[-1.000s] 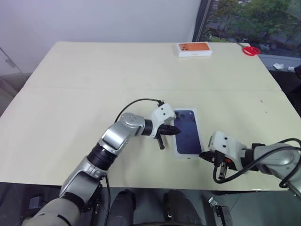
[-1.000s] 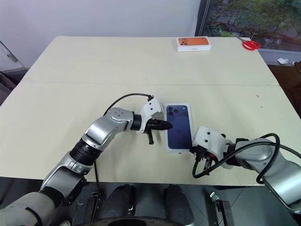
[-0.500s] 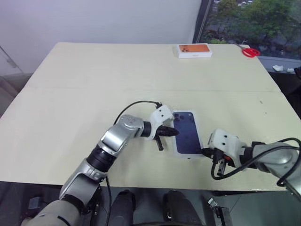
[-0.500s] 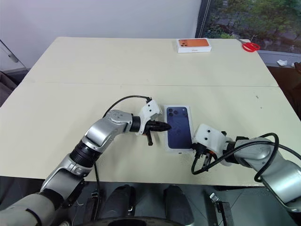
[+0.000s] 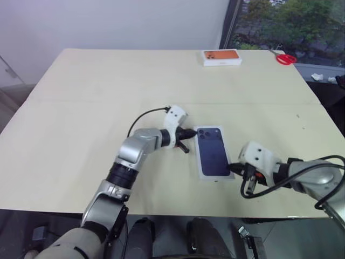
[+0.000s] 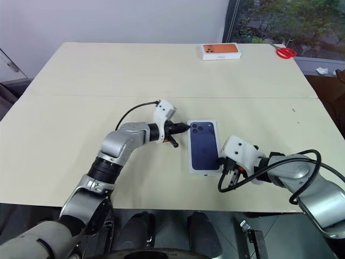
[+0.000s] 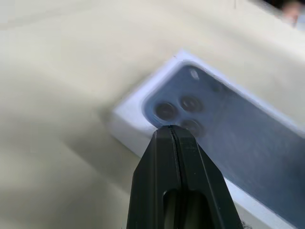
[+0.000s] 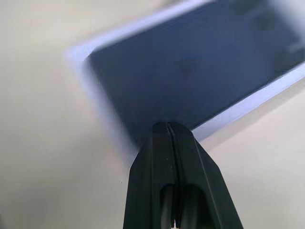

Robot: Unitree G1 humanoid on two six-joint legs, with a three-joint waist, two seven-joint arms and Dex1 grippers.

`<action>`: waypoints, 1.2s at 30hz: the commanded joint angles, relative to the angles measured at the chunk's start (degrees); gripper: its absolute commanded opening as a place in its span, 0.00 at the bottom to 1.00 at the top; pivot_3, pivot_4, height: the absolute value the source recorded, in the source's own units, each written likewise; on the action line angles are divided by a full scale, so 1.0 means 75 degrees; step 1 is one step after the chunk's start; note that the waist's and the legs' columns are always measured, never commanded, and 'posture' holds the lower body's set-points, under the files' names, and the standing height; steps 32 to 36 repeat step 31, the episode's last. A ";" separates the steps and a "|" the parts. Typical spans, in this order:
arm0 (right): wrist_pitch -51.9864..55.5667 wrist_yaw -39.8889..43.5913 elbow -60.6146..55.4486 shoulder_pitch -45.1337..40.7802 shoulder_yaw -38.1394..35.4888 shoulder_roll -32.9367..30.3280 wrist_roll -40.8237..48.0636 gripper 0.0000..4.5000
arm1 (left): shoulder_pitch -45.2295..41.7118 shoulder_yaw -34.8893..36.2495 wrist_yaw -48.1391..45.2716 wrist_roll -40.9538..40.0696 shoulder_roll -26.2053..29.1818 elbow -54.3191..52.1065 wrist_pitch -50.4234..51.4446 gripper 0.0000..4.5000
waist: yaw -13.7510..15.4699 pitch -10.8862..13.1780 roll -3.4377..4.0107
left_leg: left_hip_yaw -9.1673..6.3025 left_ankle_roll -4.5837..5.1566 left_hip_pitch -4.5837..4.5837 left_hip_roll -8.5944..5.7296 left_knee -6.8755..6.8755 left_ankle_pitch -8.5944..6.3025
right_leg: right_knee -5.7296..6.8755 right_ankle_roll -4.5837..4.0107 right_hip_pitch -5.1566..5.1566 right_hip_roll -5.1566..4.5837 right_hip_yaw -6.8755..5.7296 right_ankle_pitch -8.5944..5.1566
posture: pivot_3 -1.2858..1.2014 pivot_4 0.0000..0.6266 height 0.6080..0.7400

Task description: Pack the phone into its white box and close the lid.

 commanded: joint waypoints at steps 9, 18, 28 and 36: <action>-0.1005 -0.0682 0.2786 -0.1575 -0.0843 0.1650 0.0061 0.01 | 0.2499 0.2602 -0.0370 -0.0783 0.2825 -0.2553 -0.0283 0.00 | 0.0026 0.0004 0.0010 | 0.0000 -0.0005 -0.0002 0.0001 -0.0002 0.0002 | -0.0005 -0.0001 -0.0004 -0.0014 0.0002 0.0000 | 0.52 0.24 0.93; -0.1727 0.0133 0.4090 -0.2042 -0.0609 0.1636 0.0000 0.01 | 0.4691 0.4364 -0.0464 -0.1101 0.4017 -0.3045 -0.0266 0.00 | 0.0046 0.0007 0.0008 | 0.0004 -0.0004 -0.0007 0.0000 -0.0007 0.0001 | -0.0009 -0.0001 -0.0005 -0.0023 -0.0004 0.0000 | 0.52 0.24 0.93; -0.1855 -0.0004 0.3682 -0.1326 -0.1136 0.1702 0.0147 0.01 | 0.5097 0.4468 0.0033 -0.1777 0.3701 -0.3819 0.0254 0.00 | 0.0060 0.0007 0.0008 | 0.0000 -0.0004 -0.0010 0.0002 -0.0009 0.0001 | -0.0009 -0.0002 -0.0005 -0.0025 -0.0005 0.0000 | 0.52 0.24 0.93; -0.1914 0.0012 0.3318 -0.0850 -0.1429 0.1642 0.0218 0.01 | 0.4830 0.4290 0.0019 -0.1859 0.3816 -0.3697 0.0334 0.00 | 0.0050 0.0007 0.0008 | 0.0001 -0.0004 -0.0009 0.0000 -0.0009 0.0001 | -0.0009 -0.0001 -0.0004 -0.0024 -0.0003 0.0000 | 0.52 0.24 0.93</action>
